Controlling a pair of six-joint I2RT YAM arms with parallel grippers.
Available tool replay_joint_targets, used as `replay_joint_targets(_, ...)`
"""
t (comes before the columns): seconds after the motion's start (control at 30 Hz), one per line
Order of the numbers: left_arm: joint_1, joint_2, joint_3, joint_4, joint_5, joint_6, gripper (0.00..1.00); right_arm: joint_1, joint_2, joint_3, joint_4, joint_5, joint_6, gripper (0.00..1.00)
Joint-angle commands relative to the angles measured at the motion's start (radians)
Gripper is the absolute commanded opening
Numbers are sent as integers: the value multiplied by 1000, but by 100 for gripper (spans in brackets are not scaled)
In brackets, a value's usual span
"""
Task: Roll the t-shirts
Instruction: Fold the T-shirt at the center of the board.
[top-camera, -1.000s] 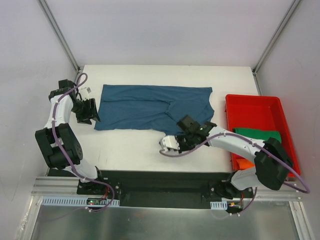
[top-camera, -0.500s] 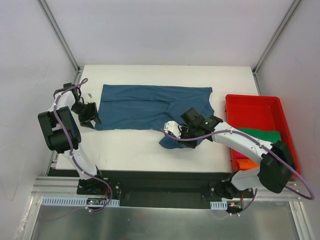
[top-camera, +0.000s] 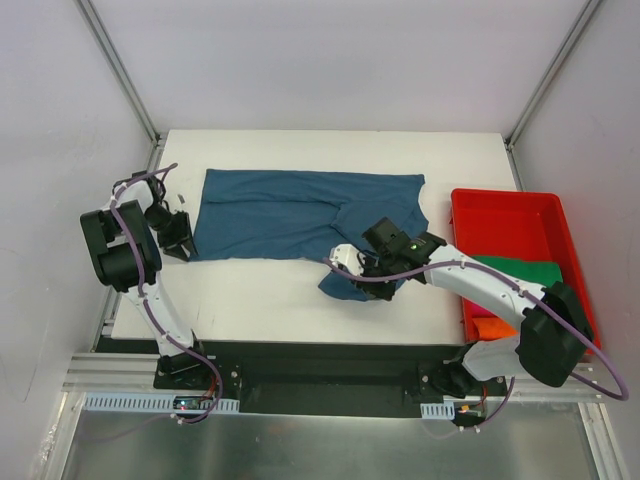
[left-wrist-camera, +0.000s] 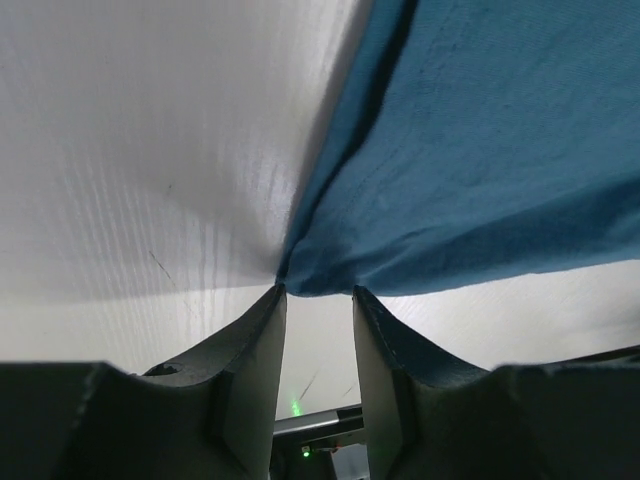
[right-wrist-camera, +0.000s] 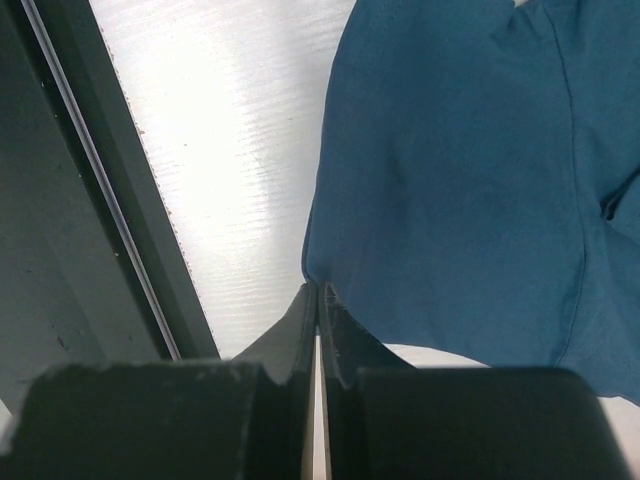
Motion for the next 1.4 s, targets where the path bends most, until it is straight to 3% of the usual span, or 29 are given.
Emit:
replay_joint_targets(0.0,12,14,31,-21,-69,2,34,-9,-30,9,-26,-12,11,1)
replay_joint_targets(0.07,12,14,28,-16,-80,3,38,-11,-33,6,-31,-13,10,1)
replay_joint_targets(0.23,10,25,16,-7,-40,-7,36,-11,-27,5,-38,-18,-3,1)
replay_joint_targets(0.37,12,29,7,-7,-3,13,17,-15,-33,-9,-37,8,-6,1)
replay_joint_targets(0.4,12,28,1,-9,9,13,5,-16,-36,-12,-37,23,-1,1)
replay_joint_targets(0.43,13,20,-3,-9,41,14,0,-17,-40,-10,-40,33,3,1)
replay_joint_targets(0.77,13,-136,-47,-78,138,31,0,-20,-186,42,-218,100,7,1)
replay_joint_targets(1.0,12,-234,-90,-154,185,56,0,-35,-245,63,-215,181,50,1)
replay_joint_targets(1.17,12,-264,-69,-168,267,69,0,-106,-196,163,-183,235,16,1)
replay_joint_targets(1.37,13,-221,68,-202,282,83,0,-189,-81,321,-147,277,-22,1)
